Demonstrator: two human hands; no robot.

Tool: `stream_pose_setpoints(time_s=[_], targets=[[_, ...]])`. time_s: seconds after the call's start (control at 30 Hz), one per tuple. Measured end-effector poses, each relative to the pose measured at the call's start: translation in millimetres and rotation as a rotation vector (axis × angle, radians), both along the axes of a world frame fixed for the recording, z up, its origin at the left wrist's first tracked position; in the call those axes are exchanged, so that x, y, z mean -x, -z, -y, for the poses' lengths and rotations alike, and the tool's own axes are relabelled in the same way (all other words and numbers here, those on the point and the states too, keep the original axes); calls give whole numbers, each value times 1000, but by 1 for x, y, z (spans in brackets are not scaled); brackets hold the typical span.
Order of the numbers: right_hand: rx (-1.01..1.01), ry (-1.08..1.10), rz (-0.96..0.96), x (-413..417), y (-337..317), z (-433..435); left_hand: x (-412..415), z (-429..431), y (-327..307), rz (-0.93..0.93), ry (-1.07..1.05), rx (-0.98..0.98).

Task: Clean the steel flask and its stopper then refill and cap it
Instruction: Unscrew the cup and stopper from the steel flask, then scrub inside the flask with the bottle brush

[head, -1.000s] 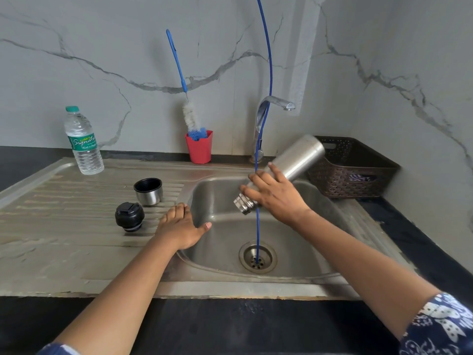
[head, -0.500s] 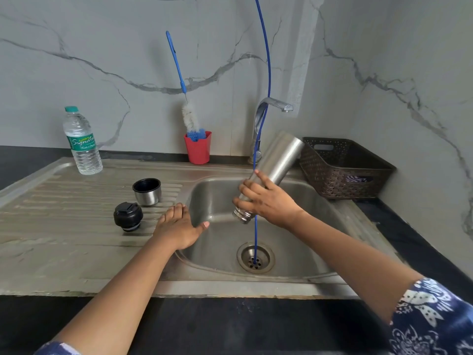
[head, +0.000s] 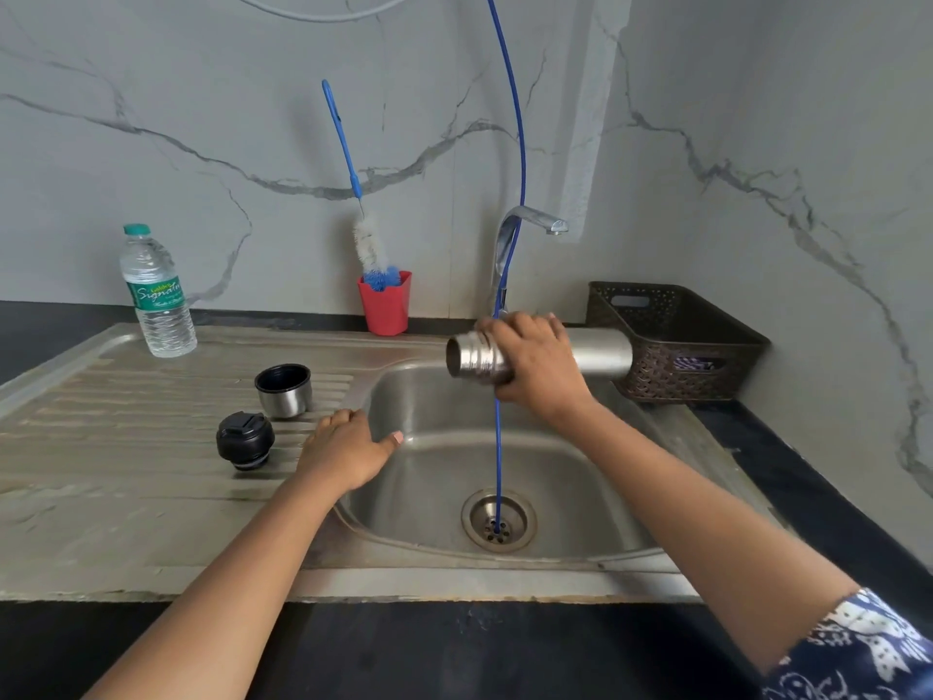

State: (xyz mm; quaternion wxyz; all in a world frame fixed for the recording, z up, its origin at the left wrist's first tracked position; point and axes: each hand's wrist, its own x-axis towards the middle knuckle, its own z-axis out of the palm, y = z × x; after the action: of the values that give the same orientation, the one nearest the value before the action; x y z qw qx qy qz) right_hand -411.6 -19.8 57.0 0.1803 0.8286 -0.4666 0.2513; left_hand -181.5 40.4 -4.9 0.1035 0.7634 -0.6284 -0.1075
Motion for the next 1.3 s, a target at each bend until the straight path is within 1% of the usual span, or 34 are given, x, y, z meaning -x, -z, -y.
stream_pose_setpoints(time_s=[0.07,0.13,0.2,0.27,0.33,0.4,0.47,0.57,0.67,0.77,0.9,1.0,1.03,1.07,1.1,1.13,1.17,1.2,1.23,1.3], targets=[[-177,-40,248,5,-21,-1,-2,3,-1,-118,-16,85],[-321,-106,503,12,-36,0,-3,5,-3,-242,14,204],[-474,-195,761,16,-47,-2,1,2,-8,-404,98,325],[-598,-255,924,16,-55,-5,9,-5,-17,-576,190,359],[-677,-304,995,11,-64,-11,20,-12,-28,-680,275,318],[-714,-348,1037,1,-73,-17,30,-14,-37,-758,333,312],[-731,-378,1062,-11,-79,-20,37,-11,-44,-821,346,306],[-765,-386,1098,-32,-82,-16,40,-8,-46,-876,322,328],[-802,-390,1111,-51,-88,-13,30,-4,-44,-937,242,422],[-822,-402,1107,-70,-98,-12,17,-4,-50,-957,197,451],[-838,-428,1028,-97,-109,-3,2,-1,-60,-932,111,532],[-918,-547,894,-113,-132,12,-17,4,-70,-976,34,658],[-909,-562,863,-118,-142,21,-24,5,-73,-1003,10,699],[-843,-542,848,-122,-150,34,-31,6,-77,-1038,-11,737],[-704,-487,802,-128,-157,52,-38,8,-80,-1065,-30,769],[-503,-406,691,-133,-163,70,-46,9,-83,-1083,-42,795],[-285,-321,510,-139,-165,89,-53,10,-85,-1085,-51,814],[-106,-259,288,-145,-166,107,-59,11,-87,-1075,-57,828],[35,-221,70,-150,-166,122,-64,11,-88,-1062,-64,836],[225,-185,-323,-165,-165,145,-72,13,-87,-1056,-77,844]])
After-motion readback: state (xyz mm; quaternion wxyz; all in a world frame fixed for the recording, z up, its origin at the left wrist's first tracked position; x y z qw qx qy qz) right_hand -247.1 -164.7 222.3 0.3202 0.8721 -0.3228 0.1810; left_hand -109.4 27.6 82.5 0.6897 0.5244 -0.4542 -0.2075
